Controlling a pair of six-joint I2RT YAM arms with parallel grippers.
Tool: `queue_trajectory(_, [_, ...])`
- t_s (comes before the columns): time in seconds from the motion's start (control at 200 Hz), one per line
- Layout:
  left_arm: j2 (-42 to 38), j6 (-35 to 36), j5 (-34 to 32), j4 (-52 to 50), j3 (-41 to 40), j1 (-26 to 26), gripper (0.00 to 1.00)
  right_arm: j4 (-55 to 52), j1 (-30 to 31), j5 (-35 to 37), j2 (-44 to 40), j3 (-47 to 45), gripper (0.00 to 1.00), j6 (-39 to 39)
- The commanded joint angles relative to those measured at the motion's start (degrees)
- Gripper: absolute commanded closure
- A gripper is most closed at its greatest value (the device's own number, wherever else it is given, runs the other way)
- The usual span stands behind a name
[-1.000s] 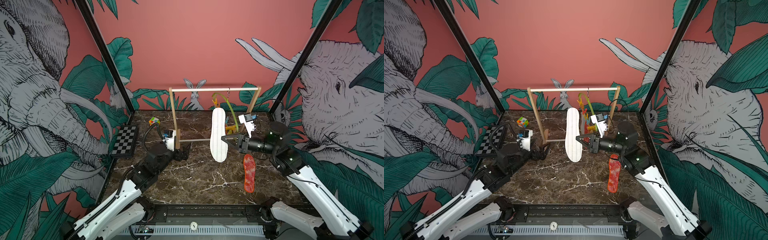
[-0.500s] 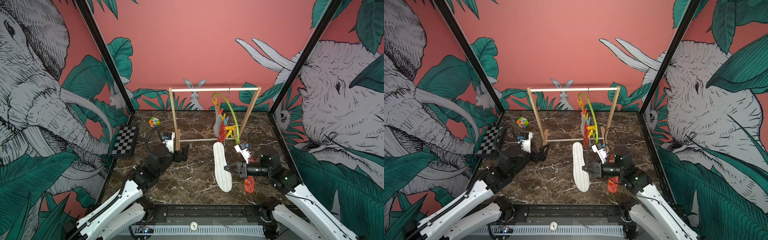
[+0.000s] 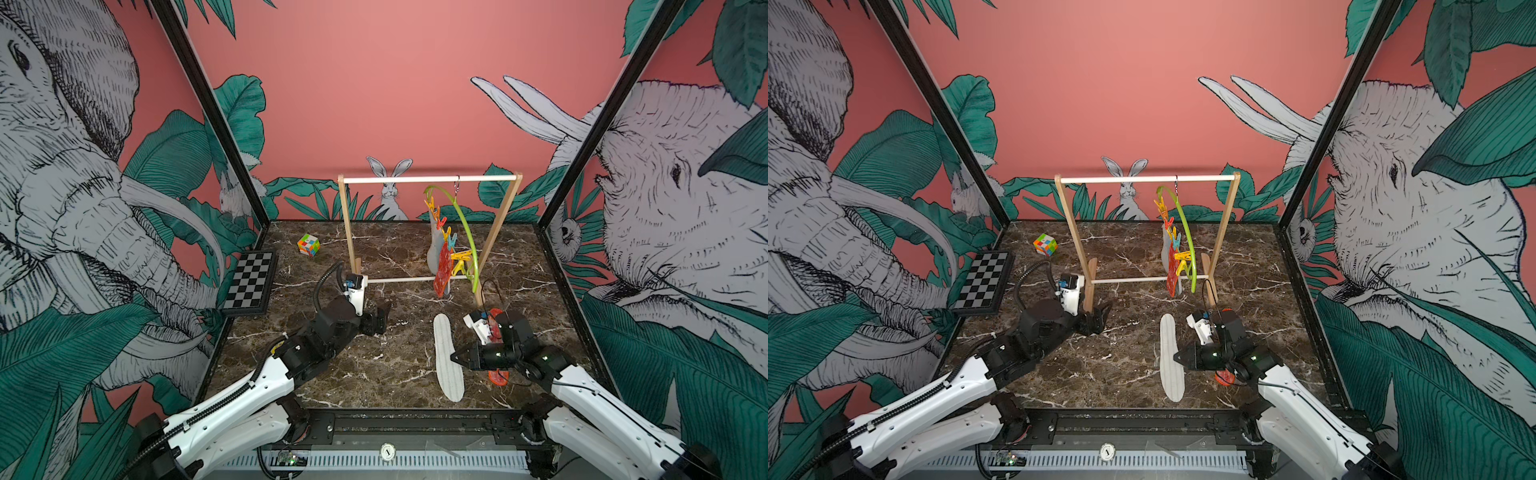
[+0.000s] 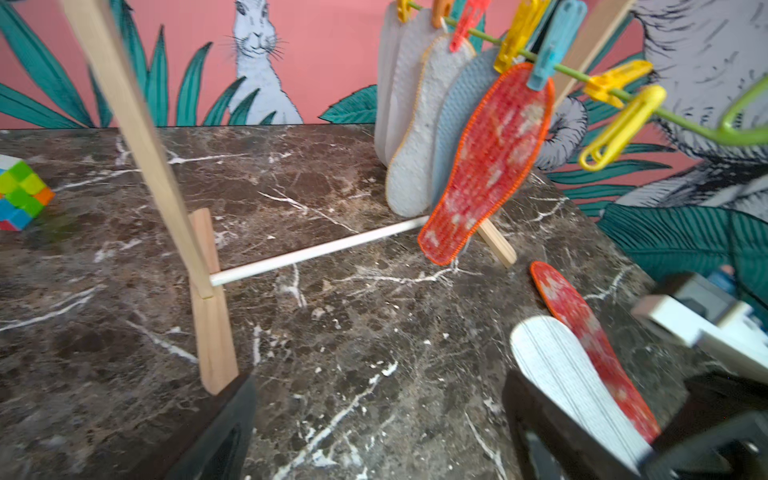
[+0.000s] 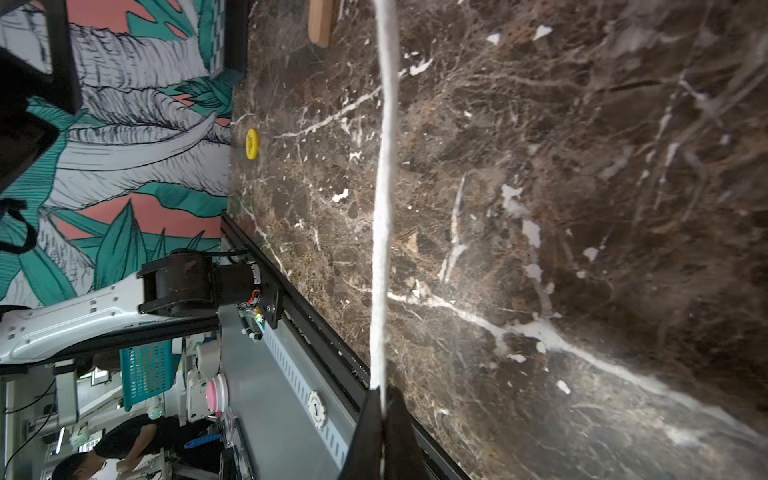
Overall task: Take the shoe insoles off the hanger
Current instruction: Place the insole at the center of the board.
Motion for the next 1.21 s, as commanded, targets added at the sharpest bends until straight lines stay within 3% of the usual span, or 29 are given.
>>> queue_trajectory(0.0, [1.2, -3.5, -4.1, 4.2, -2.5, -3.1, 0.06, 1.5, -2.5, 4.9, 2.1, 0.3, 1.00, -1.2])
queue_trajectory(0.165, [3.9, -5.0, -5.6, 6.7, -3.4, -5.0, 0.05, -2.2, -9.3, 8.3, 7.7, 2.3, 1.00, -3.6])
queue_trajectory(0.39, [4.2, -4.0, -6.2, 5.9, -2.4, -5.0, 0.05, -3.1, -13.0, 10.4, 15.6, 5.7, 1.00, -6.8])
queue_trajectory(1.105, [3.3, -4.7, -6.8, 6.0, -3.5, -5.0, 0.05, -8.6, -14.6, 22.9, 25.4, 10.7, 1.00, -12.3])
queue_trajectory(1.2, [3.5, -4.8, -6.8, 6.1, -3.6, -5.0, 0.04, -8.5, -14.6, 23.6, 26.1, 11.0, 0.96, -12.6])
